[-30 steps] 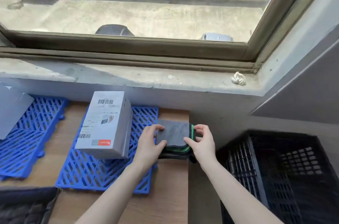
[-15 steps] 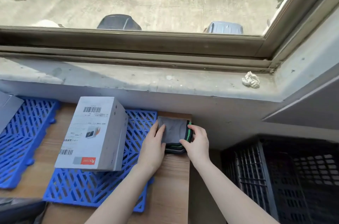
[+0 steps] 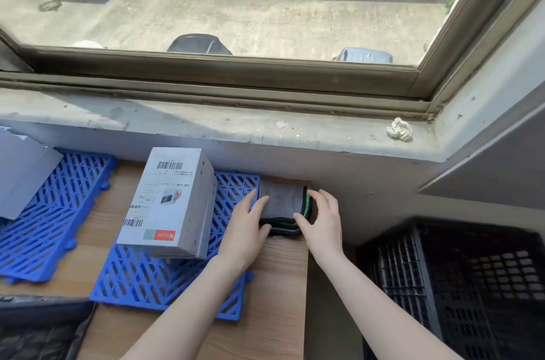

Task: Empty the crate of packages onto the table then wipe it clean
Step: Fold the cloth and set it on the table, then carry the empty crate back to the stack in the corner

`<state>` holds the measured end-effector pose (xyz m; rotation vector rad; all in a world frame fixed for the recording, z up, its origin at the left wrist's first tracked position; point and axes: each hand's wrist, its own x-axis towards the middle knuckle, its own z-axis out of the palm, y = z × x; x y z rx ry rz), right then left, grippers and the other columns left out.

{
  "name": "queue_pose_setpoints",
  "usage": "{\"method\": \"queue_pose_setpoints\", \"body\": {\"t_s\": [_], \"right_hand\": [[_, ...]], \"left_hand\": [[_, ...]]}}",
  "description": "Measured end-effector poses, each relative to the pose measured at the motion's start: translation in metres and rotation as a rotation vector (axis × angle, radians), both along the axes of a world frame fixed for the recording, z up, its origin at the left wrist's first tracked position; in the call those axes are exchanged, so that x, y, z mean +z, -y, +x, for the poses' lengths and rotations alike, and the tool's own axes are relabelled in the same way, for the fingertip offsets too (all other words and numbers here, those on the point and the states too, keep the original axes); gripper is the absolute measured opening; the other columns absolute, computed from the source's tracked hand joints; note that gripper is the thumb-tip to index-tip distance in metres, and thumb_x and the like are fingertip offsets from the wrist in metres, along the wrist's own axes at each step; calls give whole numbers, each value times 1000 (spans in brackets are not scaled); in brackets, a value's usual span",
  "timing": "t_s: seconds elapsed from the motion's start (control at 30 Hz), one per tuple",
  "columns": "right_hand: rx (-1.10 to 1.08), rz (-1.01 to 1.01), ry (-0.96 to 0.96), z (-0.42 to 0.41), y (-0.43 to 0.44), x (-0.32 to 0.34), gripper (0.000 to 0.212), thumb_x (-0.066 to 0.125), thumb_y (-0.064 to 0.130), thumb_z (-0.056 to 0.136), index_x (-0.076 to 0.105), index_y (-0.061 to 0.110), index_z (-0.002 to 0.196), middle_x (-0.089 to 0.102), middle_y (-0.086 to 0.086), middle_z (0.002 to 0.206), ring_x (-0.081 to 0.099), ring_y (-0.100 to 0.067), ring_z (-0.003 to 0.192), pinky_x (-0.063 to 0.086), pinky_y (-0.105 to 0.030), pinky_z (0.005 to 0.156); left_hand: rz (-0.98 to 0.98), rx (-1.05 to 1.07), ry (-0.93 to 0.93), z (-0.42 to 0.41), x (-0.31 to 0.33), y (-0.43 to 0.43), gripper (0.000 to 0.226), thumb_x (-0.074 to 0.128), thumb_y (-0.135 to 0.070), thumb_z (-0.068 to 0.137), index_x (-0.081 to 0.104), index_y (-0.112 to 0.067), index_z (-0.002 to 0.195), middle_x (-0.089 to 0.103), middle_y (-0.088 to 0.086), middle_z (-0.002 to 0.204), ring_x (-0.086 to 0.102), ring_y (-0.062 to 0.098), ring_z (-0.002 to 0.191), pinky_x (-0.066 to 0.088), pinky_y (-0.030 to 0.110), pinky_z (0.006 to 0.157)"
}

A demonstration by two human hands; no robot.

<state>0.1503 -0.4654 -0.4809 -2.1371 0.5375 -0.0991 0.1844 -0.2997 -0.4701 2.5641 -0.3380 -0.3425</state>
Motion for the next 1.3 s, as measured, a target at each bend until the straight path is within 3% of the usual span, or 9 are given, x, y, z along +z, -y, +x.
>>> {"method": "queue_pose_setpoints", "body": {"t_s": [0.2,0.37,0.53,0.73,0.83,0.97,1.1,1.3], "right_hand": [[0,-9,207,-27,-31,60,36,66,14,86,59,19,121,49,3,123,49,-10,114,37,-22,97],[27,45,350,-66,-89,123,29,60,13,90,58,25,116,51,6,113,55,-5,95,45,-27,87],[103,98,437,-116,-177,179,27,59,11,91,59,23,116,56,3,108,56,5,87,43,-16,82],[292,114,454,-157,-303,215,27,62,16,90,60,18,117,62,0,106,60,-10,85,48,-27,85],[410,98,407,-165,-354,223,30,61,22,91,57,22,121,57,1,112,55,-4,85,46,-30,86],[531,56,348,-162,-399,229,34,59,28,92,53,25,126,50,1,115,54,-11,91,43,-28,86],[600,-71,362,-138,-425,229,39,60,31,91,52,27,129,50,2,122,51,-15,110,40,-32,98],[661,-222,381,-108,-460,232,41,60,32,91,53,27,130,49,3,129,43,-20,120,37,-34,99]], "left_hand": [[-148,-36,169,-37,60,-33,41,56,-26,97,49,-24,138,48,-10,135,49,8,122,36,16,92],[-263,-64,388,-76,130,-87,33,57,-32,93,59,-24,125,60,-8,113,58,5,89,51,36,81],[-366,-36,571,-135,207,-171,32,47,-43,86,60,-29,112,62,-13,100,60,3,77,53,35,68],[-273,25,697,-197,271,-312,34,52,-41,87,60,-26,117,62,-14,100,60,2,78,50,28,67],[-215,152,650,-215,276,-387,32,60,-33,91,57,-32,123,60,-18,104,60,0,83,53,31,72],[-132,321,583,-230,266,-478,37,65,-28,91,55,-35,125,58,-19,105,60,0,86,54,34,79],[-1,422,482,-232,250,-543,43,63,-34,91,50,-35,132,56,-14,112,58,3,90,51,38,89],[75,508,411,-230,234,-603,55,62,-39,91,44,-31,142,52,-6,135,48,14,126,38,31,105]]}}
